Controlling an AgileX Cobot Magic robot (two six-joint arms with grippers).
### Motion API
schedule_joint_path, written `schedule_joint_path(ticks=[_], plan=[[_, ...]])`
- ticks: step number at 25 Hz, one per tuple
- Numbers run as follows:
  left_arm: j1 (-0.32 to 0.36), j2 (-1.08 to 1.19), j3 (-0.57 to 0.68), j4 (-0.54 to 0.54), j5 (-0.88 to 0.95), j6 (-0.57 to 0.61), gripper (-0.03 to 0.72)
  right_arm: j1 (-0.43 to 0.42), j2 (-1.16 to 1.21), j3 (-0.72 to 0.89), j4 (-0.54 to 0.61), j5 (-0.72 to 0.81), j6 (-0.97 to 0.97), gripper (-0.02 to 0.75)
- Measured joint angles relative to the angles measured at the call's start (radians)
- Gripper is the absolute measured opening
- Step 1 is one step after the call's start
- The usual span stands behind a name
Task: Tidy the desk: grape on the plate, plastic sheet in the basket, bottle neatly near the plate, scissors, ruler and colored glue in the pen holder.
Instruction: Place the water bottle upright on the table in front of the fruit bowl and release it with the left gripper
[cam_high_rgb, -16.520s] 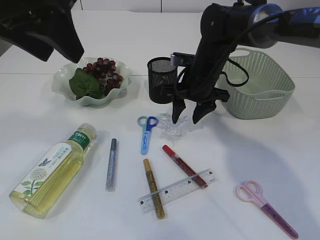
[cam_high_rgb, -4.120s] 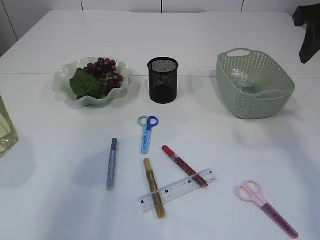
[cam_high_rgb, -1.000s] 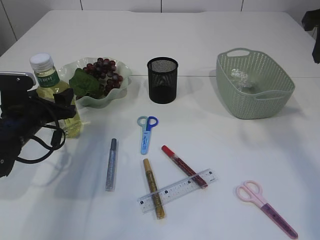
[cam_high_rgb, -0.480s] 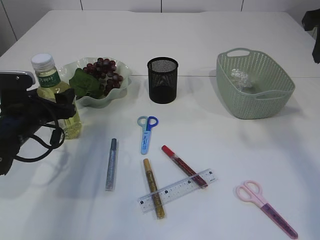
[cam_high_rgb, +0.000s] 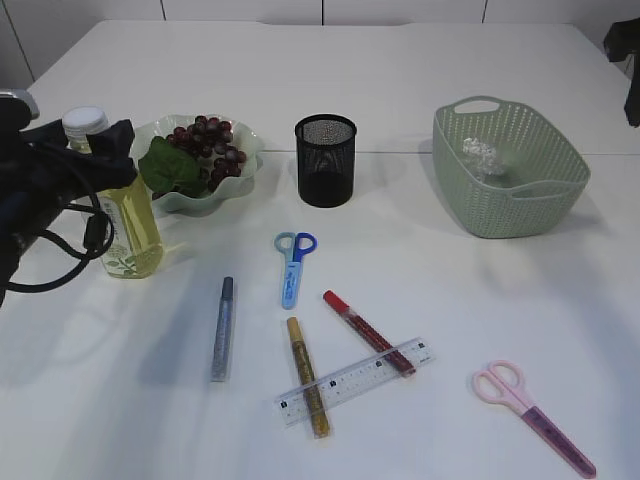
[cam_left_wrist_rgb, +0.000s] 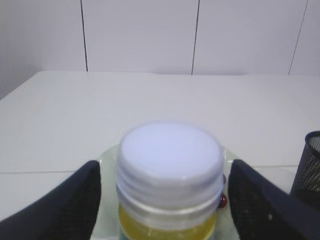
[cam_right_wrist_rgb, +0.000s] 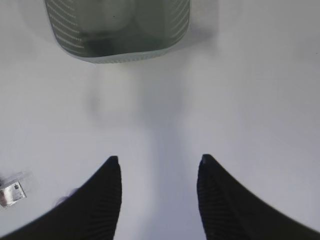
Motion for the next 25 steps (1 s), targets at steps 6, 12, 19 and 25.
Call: schedule_joint_path(ticks=[6,12,19,25], plan=[[0.000,-0.054,0.000,0.000,0.000,0.000,0.575,0.000,0.000,0.000,0.000,0.000,0.000,0.398],[0.000,-0.102,0.000,0.014,0.000,0.000,0.574,0.000,0.000,0.000,0.000,0.000,0.000,0.398],[0.000,-0.187,0.000,0.079,0.029,0.000,0.566,0.000,0.000,0.000,-0.001,0.000,0.000,0.398],[0.000,-0.278,0.000,0.081,0.203,0.004,0.563,0.000,0.000,0.000,-0.001,0.000,0.000,0.398]])
